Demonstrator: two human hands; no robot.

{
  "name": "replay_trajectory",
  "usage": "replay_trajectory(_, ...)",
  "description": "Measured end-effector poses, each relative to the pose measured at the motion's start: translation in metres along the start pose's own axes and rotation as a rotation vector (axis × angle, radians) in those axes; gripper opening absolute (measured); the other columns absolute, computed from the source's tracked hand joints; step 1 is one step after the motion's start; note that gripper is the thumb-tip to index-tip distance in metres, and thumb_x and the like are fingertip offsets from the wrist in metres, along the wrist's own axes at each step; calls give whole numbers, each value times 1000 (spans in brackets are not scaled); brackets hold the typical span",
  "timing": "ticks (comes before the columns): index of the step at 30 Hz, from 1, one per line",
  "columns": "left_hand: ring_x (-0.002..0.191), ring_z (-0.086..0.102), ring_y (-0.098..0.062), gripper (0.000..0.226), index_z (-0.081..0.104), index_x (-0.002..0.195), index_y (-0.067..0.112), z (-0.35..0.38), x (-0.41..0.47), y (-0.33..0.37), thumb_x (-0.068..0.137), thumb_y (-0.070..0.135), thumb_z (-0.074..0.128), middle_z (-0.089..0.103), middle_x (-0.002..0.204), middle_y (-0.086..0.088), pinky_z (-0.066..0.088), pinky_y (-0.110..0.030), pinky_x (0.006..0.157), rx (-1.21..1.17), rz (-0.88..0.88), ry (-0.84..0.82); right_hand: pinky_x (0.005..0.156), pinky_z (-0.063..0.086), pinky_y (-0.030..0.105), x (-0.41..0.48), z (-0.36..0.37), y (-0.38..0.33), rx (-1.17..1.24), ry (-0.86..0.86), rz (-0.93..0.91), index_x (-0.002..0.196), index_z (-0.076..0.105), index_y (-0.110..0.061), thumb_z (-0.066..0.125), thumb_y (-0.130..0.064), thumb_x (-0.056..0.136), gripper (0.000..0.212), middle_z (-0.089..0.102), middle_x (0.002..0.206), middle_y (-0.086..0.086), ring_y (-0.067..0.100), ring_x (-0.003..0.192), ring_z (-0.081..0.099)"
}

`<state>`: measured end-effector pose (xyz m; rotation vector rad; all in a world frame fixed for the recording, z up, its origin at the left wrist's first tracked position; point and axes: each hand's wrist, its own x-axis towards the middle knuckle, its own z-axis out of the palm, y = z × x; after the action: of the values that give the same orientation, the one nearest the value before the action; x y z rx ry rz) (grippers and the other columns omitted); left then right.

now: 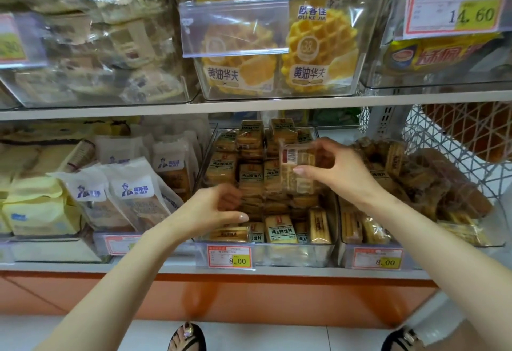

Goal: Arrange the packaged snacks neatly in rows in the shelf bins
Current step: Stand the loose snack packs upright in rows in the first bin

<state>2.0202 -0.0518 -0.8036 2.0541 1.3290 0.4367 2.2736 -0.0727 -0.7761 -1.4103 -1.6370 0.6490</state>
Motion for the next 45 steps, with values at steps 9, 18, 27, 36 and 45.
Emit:
replay_trajectory(9,99,62,-16,36,58,114,14,21,14,-27,83,29,67,65,109,-1,49,-25,82,370,94,-57,84,51,25,-8,-12,11,-11,-17,-10,106,59,-22,76,-28,73,37,67,103,-9,7,97,62)
replay_trajectory(18,101,57,-22,35,50,116,16,24,21,-33,84,23,63,59,116,-5,45,-28,80,521,65,-59,87,49,26,-9,-20,16,-39,-14,-14,106,60,-24,77,-30,72,39,66,106,-7,10,100,61)
replay_trajectory(27,90,57,-14,29,63,105,17,26,30,-28,80,31,69,64,103,1,37,-21,70,534,35,-216,75,44,7,-13,-23,15,-6,-34,-16,100,59,-30,77,-26,73,33,63,99,-21,-7,93,59)
replay_trajectory(36,105,57,-14,33,59,116,19,17,31,-25,84,25,66,63,116,1,43,-22,87,526,33,-255,72,43,0,-13,-25,16,8,-34,-25,101,60,-28,77,-25,73,32,64,98,-20,-9,91,59)
replay_trajectory(45,91,54,-12,27,59,106,18,2,26,-11,83,30,67,60,103,3,45,-19,72,419,5,-351,70,41,-1,-12,-22,16,28,-28,-28,104,62,-24,77,-24,73,34,64,99,-19,-13,88,58)
